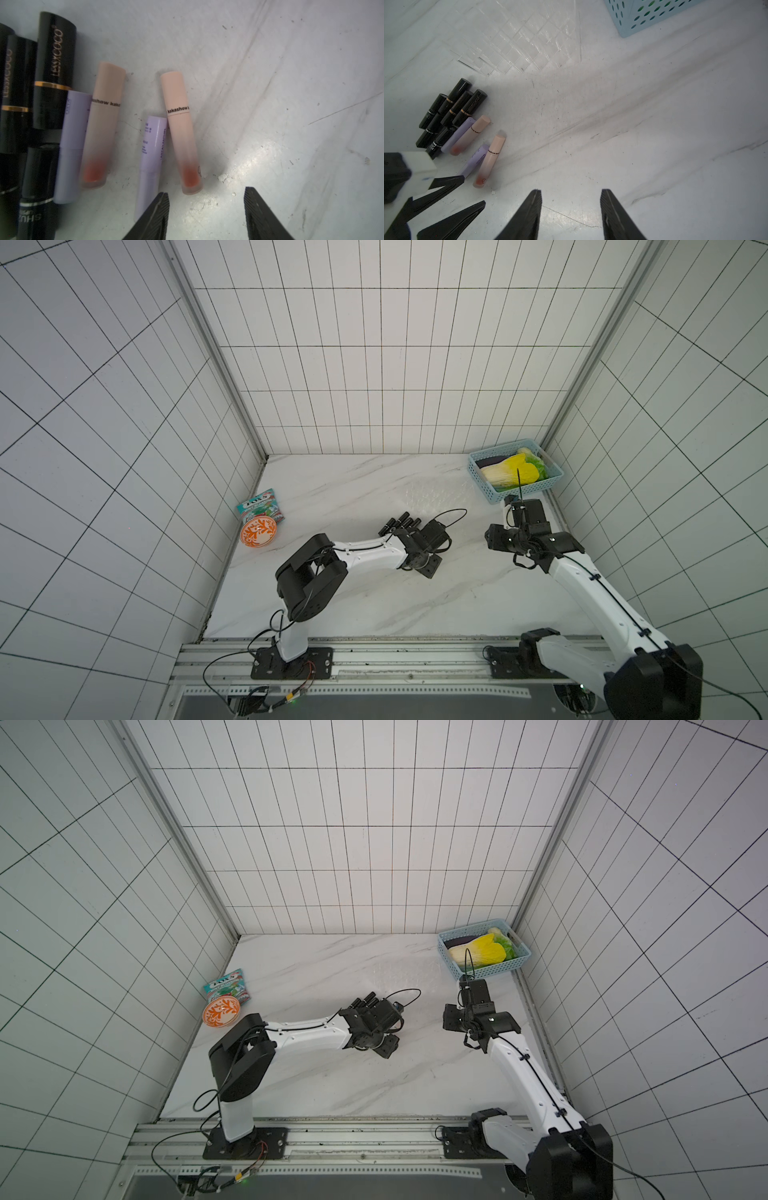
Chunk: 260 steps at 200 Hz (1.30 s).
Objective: Arrange the lipsticks in the organizer
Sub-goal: Pick up the lipstick at the center of the board.
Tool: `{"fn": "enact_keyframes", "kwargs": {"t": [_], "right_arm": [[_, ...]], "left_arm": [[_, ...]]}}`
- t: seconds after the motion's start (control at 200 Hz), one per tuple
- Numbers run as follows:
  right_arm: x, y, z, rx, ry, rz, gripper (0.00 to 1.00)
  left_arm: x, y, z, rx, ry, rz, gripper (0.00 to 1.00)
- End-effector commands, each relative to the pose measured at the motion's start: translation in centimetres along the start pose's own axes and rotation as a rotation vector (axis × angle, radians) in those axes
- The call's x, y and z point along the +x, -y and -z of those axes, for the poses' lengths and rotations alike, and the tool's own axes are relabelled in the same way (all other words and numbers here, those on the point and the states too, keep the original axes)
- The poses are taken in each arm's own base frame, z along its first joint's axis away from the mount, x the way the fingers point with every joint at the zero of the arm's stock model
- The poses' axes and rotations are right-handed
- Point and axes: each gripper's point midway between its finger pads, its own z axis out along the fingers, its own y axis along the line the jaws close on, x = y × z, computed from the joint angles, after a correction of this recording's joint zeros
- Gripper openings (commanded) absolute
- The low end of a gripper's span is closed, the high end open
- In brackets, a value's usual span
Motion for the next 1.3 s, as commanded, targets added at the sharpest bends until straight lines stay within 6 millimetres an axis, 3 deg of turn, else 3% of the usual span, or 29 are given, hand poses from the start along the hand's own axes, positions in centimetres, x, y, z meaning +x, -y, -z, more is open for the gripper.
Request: {"fn": "enact_keyframes", "kwargs": {"t": [0.0,0.185,0.466,0.687,0.932,0.982,1.108,1.188,1.298], "right_arm": [[-0.1,0.0,0.2,-0.02,0.024,-0.024,0.49],[0.2,0.0,0.4,-0.025,0.028,-0.027,0.48],[0.2,0.0,0.5,-0.028,0.027,-0.028,0.48],[0.4,-0.1,0.5,-0.032,0.023,-0.029,0.47],[0.6,-0.2,0.7,-0.041,0.022,-0.034,0.47],[0.6,-0.2,0.7,-0.046,0.021,-0.034,0.47],[0.7,-0.7,0.9,-0.071,0.016,-0.037,0.47],[0.6,-1.5,1.5,-0.116,0.01,-0.036,0.48],[0.6,-3.7,3.0,-0.242,-0.013,-0.028,0.59]], "left_arm": [[-0.9,0.4,-0.6,0.004,0.005,-0.009,0.55],[-1.7,-0.4,-1.5,-0.008,0.001,-0.002,0.49],[-1.2,-1.8,-2.6,-0.016,-0.027,0.011,0.44],[-1.0,-1.6,-3.3,-0.005,-0.041,-0.013,0.39],[-0.8,-1.7,-3.0,-0.009,-0.037,-0.026,0.17],[-0.9,-1.7,-2.8,-0.011,-0.031,-0.029,0.12],[-1.2,-1.3,-1.3,-0.008,-0.003,-0.04,0.11],[-1.3,-1.1,0.8,-0.01,0.027,-0.056,0.11],[-1.1,-0.6,4.1,0.018,0.077,-0.074,0.11]]}}
